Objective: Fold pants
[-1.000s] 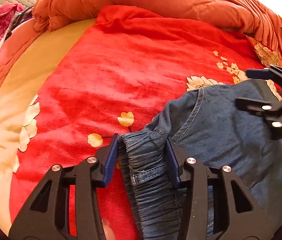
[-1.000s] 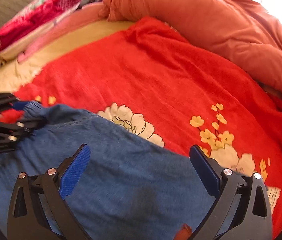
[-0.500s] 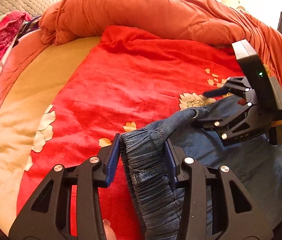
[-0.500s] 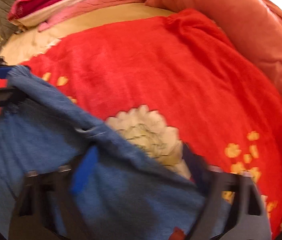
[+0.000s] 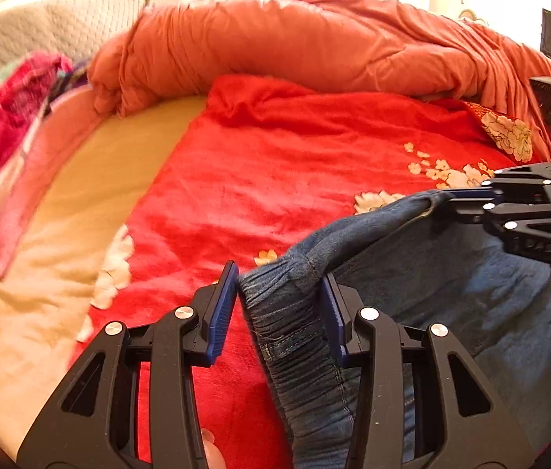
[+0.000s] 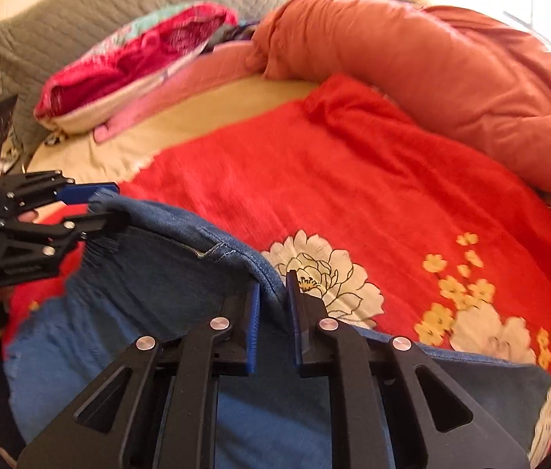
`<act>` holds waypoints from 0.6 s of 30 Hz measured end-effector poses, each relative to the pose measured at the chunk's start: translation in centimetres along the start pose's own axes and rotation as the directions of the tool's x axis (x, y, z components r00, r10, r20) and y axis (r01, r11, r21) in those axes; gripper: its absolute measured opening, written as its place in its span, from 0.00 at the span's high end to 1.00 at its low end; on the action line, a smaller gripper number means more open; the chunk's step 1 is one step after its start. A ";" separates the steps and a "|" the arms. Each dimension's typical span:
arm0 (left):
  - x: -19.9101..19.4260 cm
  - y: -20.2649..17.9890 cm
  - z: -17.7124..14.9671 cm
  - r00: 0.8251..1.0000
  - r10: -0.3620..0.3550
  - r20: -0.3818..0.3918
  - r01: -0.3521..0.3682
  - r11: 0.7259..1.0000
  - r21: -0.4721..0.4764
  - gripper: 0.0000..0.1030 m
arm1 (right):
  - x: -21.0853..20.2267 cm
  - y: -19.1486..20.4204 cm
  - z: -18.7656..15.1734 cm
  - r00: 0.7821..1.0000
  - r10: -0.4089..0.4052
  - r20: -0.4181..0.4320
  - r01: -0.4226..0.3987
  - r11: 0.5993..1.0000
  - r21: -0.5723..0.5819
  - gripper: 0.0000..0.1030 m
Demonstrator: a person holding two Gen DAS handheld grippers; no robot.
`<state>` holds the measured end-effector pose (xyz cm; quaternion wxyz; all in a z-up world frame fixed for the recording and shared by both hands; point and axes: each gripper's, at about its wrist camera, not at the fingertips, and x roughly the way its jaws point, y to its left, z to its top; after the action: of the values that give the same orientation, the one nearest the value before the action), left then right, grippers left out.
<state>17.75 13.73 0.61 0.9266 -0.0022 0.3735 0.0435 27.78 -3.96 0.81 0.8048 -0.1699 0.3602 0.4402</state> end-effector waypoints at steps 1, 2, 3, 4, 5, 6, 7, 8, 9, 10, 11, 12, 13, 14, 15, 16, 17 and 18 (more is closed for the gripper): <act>-0.6 -0.2 0.0 1.000 0.012 0.016 -0.012 1.000 0.012 0.68 | -0.5 0.3 0.0 1.000 -0.008 0.011 0.008 1.000 -0.002 0.89; -1.4 -0.4 0.0 0.999 0.019 0.036 -0.020 1.000 0.022 0.68 | -1.1 0.7 0.1 1.000 -0.016 0.025 0.016 1.000 -0.003 0.89; -1.9 -0.5 0.0 0.999 0.021 0.050 -0.022 0.999 0.026 0.68 | -2.0 1.1 0.0 0.999 -0.023 0.042 0.023 1.000 0.003 0.89; -2.4 -0.5 0.0 0.998 0.022 0.064 -0.024 0.999 0.029 0.68 | -3.1 1.2 -0.3 0.998 -0.029 0.053 0.029 1.000 0.009 0.89; -3.1 -0.7 0.0 0.997 0.025 0.079 -0.027 0.999 0.034 0.68 | -4.0 1.8 -0.5 0.997 -0.036 0.065 0.035 0.999 0.015 0.89; -3.7 -0.9 0.0 0.995 0.029 0.092 -0.033 0.999 0.040 0.68 | -4.7 1.9 -0.8 0.997 -0.036 0.071 0.034 0.999 0.023 0.89; -4.3 -1.2 -0.2 0.994 0.031 0.107 -0.037 0.998 0.050 0.68 | -5.3 2.1 -1.0 0.996 -0.035 0.077 0.033 0.999 0.032 0.89; -4.9 -1.4 -0.5 0.992 0.033 0.122 -0.040 0.997 0.060 0.68 | -6.2 2.6 -1.4 0.996 -0.035 0.083 0.031 0.998 0.047 0.89; -5.2 -1.6 -0.7 0.991 0.032 0.131 -0.041 0.997 0.065 0.68 | -6.6 2.8 -1.7 0.996 -0.032 0.088 0.027 0.998 0.059 0.89; -5.7 -1.7 -1.1 0.990 0.031 0.141 -0.041 0.997 0.069 0.68 | -7.2 3.0 -2.2 0.995 -0.026 0.094 0.019 0.997 0.071 0.89; -6.3 -1.9 -1.7 0.988 0.030 0.149 -0.041 0.997 0.071 0.68 | -7.9 3.4 -2.7 0.995 -0.025 0.100 0.017 0.997 0.075 0.89; -6.7 -2.0 -2.1 0.988 0.030 0.150 -0.041 0.997 0.071 0.68 | -8.5 4.1 -3.2 0.994 -0.021 0.106 0.013 0.997 0.076 0.89; -7.2 -2.0 -2.5 0.988 0.028 0.151 -0.039 0.997 0.067 0.68 | -9.1 4.7 -3.9 0.994 -0.014 0.107 0.005 0.997 0.083 0.89; -7.8 -2.1 -3.0 0.988 0.020 0.154 -0.030 0.998 0.060 0.68 | -9.5 5.3 -4.5 0.995 -0.007 0.103 -0.002 0.996 0.091 0.89; -8.3 -2.0 -3.5 0.987 0.013 0.158 -0.022 0.998 0.055 0.68 | -9.9 5.9 -5.2 0.995 0.002 0.103 -0.012 0.995 0.096 0.89; -9.0 -1.9 -4.2 0.987 0.003 0.158 -0.010 0.999 0.045 0.68 | -10.4 6.5 -5.8 0.994 0.012 0.107 -0.022 0.995 0.099 0.89; -9.4 -1.9 -4.8 0.988 -0.007 0.156 0.001 0.999 0.036 0.68 | -10.8 7.2 -6.4 0.994 0.021 0.108 -0.032 0.994 0.105 0.89; -9.6 -1.8 -5.4 0.988 -0.015 0.152 0.011 1.000 0.027 0.68 | -11.1 7.7 -6.9 0.994 0.030 0.105 -0.042 0.993 0.111 0.89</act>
<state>7.30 10.94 3.35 0.9526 0.0108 0.3023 0.0324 14.47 -10.23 4.50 0.8226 -0.0947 0.3454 0.4416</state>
